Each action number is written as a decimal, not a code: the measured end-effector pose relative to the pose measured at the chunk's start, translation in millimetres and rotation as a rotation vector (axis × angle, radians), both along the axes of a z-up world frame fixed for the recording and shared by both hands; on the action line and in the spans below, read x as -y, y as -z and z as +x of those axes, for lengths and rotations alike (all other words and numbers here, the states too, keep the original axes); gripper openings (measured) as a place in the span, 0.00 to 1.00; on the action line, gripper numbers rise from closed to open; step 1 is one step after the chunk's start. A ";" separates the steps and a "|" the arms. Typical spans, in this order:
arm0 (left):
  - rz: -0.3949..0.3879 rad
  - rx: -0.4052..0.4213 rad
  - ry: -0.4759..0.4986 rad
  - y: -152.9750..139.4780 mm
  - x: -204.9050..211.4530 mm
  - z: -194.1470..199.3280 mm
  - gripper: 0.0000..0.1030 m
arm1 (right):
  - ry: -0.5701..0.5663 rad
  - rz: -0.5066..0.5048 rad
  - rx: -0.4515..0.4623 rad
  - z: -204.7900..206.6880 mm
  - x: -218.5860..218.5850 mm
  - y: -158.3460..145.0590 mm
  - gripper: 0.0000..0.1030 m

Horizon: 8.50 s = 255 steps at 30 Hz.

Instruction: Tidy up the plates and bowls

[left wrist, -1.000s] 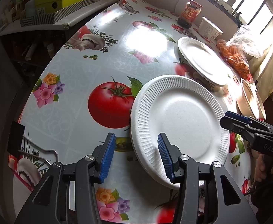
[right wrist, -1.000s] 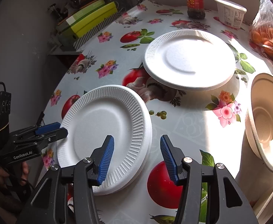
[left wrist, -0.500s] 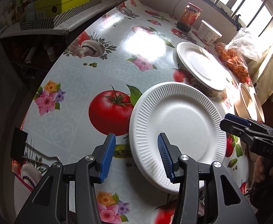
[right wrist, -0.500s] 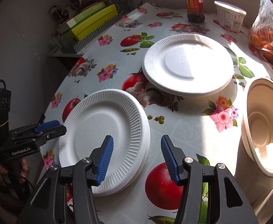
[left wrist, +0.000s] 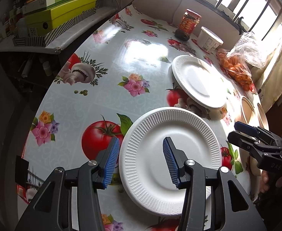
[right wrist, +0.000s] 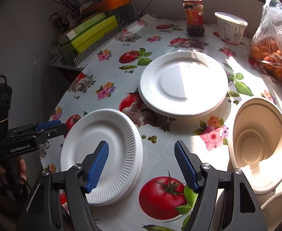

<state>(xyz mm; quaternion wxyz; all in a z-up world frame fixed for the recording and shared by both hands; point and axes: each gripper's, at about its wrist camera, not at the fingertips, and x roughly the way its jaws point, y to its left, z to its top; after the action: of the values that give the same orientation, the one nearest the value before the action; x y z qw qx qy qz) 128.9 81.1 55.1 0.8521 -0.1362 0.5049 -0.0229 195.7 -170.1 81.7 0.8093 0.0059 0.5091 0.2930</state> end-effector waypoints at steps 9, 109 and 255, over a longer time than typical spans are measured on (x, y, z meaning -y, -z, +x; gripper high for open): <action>-0.013 0.011 0.036 -14.1 16.0 31.3 0.47 | 0.047 0.008 0.024 25.3 22.1 -17.8 0.69; -0.027 -0.125 0.068 33.8 78.0 158.2 0.24 | 0.112 0.061 -0.208 193.4 77.4 48.1 0.15; -0.239 -0.108 0.010 31.1 54.1 153.6 0.16 | 0.132 0.046 -0.217 190.1 74.0 56.9 0.14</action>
<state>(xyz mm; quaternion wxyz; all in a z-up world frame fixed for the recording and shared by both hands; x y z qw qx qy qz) 282.6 27.0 23.9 0.8012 -0.2353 0.5444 -0.0798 385.8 -244.1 24.8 0.7666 0.0894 0.5853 0.2484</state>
